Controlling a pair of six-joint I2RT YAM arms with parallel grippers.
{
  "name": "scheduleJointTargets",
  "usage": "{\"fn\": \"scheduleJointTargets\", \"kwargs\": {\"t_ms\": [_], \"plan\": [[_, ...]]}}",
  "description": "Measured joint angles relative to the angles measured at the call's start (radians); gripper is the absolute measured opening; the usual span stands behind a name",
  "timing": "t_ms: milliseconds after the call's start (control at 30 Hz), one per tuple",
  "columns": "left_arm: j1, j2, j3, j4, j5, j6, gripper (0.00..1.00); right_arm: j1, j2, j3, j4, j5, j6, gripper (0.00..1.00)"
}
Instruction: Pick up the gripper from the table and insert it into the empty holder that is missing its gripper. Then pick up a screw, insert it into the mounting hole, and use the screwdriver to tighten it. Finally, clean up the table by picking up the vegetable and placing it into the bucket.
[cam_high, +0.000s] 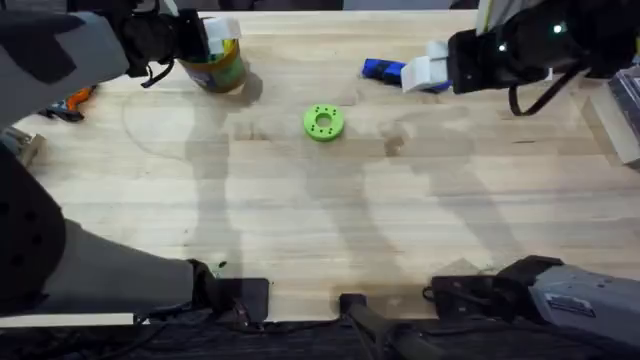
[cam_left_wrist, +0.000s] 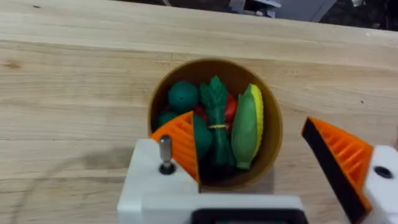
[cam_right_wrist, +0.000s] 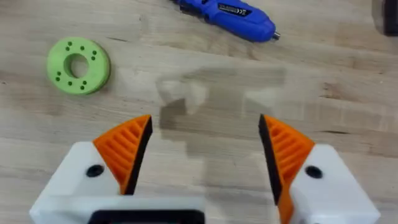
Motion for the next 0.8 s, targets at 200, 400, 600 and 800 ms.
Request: {"fn": "scheduleJointTargets", "kwargs": {"t_ms": [200, 400, 600, 800], "plan": [[0.000, -0.017, 0.000, -0.008, -0.002, -0.007, 0.995, 0.000, 0.000, 0.000, 0.000, 0.000, 0.000, 0.994], [0.005, -0.171, 0.000, -0.092, -0.002, -0.004, 0.988, 0.000, 0.000, 0.000, 0.000, 0.000, 0.000, 0.994], [0.029, -0.316, 0.001, -0.376, -0.006, 0.037, 0.987, 0.000, 0.000, 0.000, 0.000, 0.000, 0.000, 0.993], [0.033, -0.462, 0.000, -0.619, -0.067, 0.100, 0.987, 0.000, 0.000, 0.000, -0.047, 0.000, -0.002, 0.993]]}}
